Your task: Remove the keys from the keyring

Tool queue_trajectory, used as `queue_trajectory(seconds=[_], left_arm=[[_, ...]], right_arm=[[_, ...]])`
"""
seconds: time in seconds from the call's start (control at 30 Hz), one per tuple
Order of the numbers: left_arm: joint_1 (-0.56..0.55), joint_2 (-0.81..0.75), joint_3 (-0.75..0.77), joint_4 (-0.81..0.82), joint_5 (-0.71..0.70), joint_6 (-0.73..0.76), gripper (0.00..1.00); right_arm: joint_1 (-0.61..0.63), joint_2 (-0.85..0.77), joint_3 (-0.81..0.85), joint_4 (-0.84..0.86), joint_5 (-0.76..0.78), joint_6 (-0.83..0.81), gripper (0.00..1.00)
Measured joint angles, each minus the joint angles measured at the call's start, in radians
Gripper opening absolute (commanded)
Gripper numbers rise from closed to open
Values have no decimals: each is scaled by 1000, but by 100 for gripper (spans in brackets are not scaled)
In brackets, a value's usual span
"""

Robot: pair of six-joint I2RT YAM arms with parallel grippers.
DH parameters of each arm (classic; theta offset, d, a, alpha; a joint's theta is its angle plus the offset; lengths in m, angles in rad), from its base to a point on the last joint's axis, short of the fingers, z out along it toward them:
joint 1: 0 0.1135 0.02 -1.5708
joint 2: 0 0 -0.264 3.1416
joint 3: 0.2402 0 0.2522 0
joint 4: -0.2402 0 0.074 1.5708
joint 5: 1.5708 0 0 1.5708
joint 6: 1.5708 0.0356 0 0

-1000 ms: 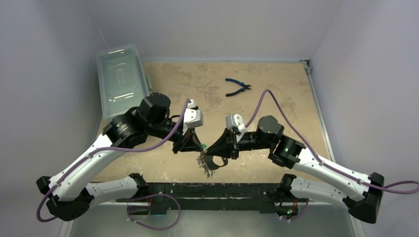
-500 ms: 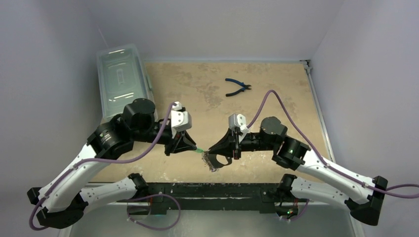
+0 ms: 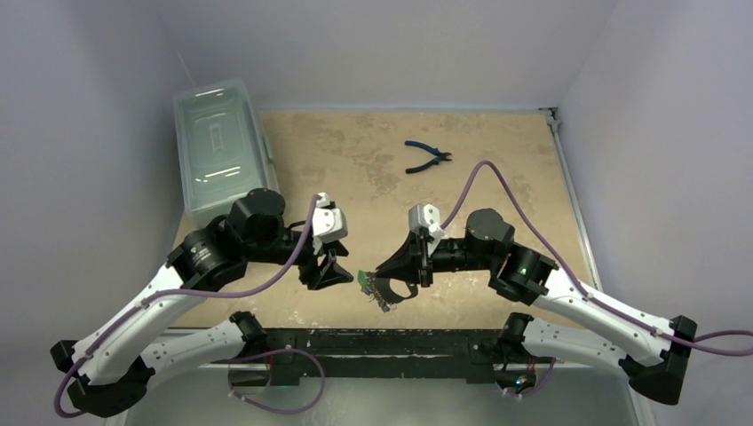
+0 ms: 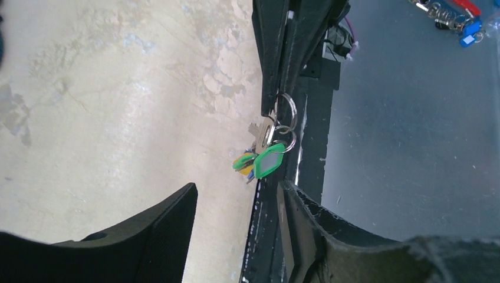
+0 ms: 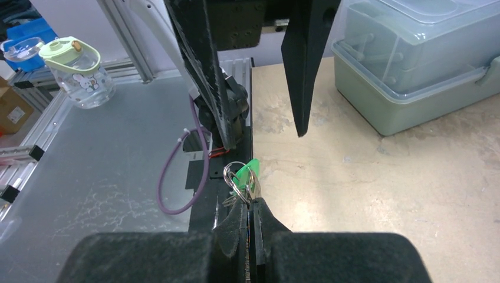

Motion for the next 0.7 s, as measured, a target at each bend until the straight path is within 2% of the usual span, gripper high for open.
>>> queue_trajectory(seconds=[0.2,0.37,0.53,0.7], left_arm=[[0,-40,-19,75,23,1,55],[0,-43,-32,121,49,11,52],[0,-45,-45,167,91,23,44],[0,-39,-56,170,113,42,31]], right_arm=[[0,0,0,0,-2,14,0],[3,0,0,16,-2,38,0],[4,0,0,37,1,63,0],[4,0,0,47,14,94,0]])
